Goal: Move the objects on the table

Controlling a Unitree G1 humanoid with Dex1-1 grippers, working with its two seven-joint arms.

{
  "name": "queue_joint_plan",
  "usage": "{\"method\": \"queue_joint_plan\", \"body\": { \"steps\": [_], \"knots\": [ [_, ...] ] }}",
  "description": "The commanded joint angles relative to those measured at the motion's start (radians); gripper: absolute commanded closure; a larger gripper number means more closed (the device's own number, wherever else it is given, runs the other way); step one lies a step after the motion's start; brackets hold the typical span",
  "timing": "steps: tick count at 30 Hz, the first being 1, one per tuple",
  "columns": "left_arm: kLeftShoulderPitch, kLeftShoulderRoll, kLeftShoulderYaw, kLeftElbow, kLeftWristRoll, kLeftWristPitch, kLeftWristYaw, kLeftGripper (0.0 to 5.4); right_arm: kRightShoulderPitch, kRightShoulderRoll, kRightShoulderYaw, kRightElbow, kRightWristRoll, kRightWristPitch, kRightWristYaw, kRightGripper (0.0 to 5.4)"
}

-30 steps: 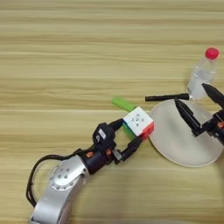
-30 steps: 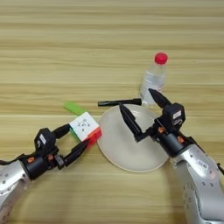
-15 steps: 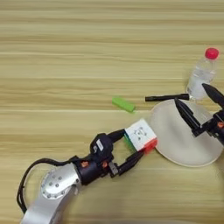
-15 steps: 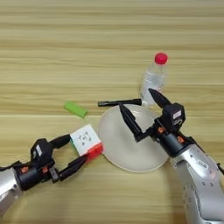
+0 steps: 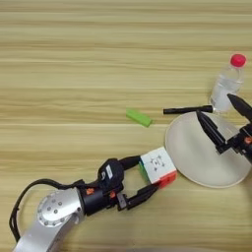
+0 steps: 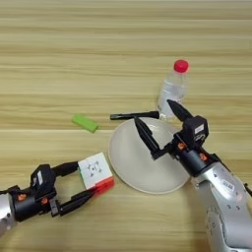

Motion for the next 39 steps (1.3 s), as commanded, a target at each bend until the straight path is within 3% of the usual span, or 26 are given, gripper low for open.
{"method": "queue_joint_plan", "body": {
  "steps": [1,7,8,27,31,39],
  "knots": [
    [-0.007,0.015,-0.005,0.008,0.009,0.005,-0.009,2.14,-0.007,-0.004,0.000,0.001,-0.006,-0.011,-0.001,0.00],
    [-0.016,0.005,-0.011,0.040,0.027,-0.001,0.006,2.14,-0.005,-0.003,0.000,-0.003,-0.006,-0.010,-0.003,0.00],
    [-0.017,0.003,-0.012,0.042,0.029,-0.002,0.008,1.85,-0.005,-0.004,-0.001,-0.004,-0.006,-0.010,-0.003,0.00],
    [-0.028,-0.011,-0.017,0.064,0.044,-0.012,0.021,0.07,-0.009,-0.008,-0.005,0.003,-0.004,-0.010,0.002,0.00],
    [-0.027,-0.020,-0.009,0.032,0.019,-0.020,0.016,0.03,-0.012,-0.009,-0.006,0.006,-0.003,-0.010,0.003,0.00],
    [-0.033,-0.041,0.028,-0.086,-0.086,0.015,0.023,0.03,-0.015,-0.010,-0.006,0.006,-0.002,-0.008,0.003,0.00]
  ]
}}
